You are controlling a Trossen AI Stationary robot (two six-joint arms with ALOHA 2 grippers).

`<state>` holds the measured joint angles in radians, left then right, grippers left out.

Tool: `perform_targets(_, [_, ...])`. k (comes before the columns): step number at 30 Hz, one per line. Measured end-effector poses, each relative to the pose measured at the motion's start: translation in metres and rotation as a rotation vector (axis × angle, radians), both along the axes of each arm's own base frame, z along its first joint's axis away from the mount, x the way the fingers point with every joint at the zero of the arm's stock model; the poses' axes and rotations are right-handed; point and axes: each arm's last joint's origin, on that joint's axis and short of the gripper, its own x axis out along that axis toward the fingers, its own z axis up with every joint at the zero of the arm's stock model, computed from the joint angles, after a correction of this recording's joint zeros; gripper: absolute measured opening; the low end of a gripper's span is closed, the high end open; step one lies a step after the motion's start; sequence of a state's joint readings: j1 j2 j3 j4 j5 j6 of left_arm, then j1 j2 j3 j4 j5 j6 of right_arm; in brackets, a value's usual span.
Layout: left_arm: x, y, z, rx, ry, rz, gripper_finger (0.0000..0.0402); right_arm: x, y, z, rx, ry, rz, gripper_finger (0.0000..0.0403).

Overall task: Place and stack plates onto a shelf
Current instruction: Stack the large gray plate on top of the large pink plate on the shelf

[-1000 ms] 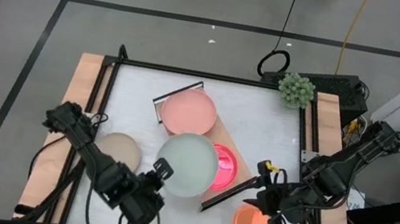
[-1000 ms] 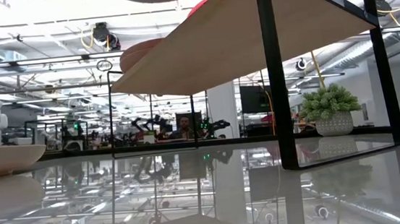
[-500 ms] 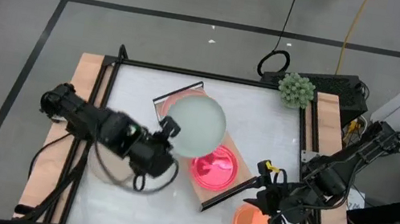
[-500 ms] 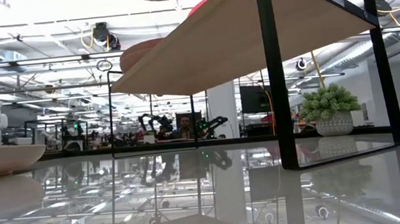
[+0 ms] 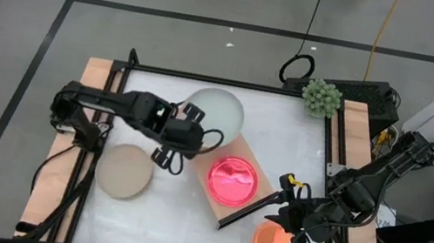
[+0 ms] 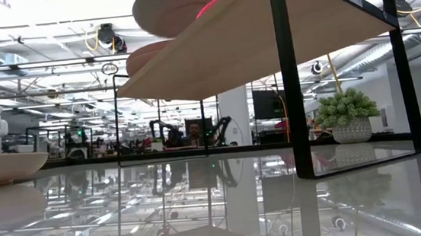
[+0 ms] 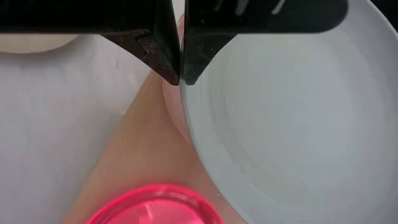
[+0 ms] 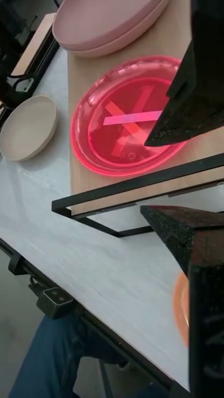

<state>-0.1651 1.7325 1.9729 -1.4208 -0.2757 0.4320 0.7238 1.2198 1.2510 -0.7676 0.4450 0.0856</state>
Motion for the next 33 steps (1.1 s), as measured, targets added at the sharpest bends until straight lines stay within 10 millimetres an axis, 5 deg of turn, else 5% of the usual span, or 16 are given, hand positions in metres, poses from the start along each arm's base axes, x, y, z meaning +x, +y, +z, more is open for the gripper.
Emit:
perform_targets(11, [0.005,0.010,-0.039,-0.034,0.119,0.081,0.0005,-0.001,0.000,-0.001,0.003,0.008,-0.003,0.0148])
perform_targets(33, [0.012,0.024,-0.058,-0.088,0.078,0.269,0.0027,-0.001,0.000,-0.001,0.004,0.008,-0.003,0.0148])
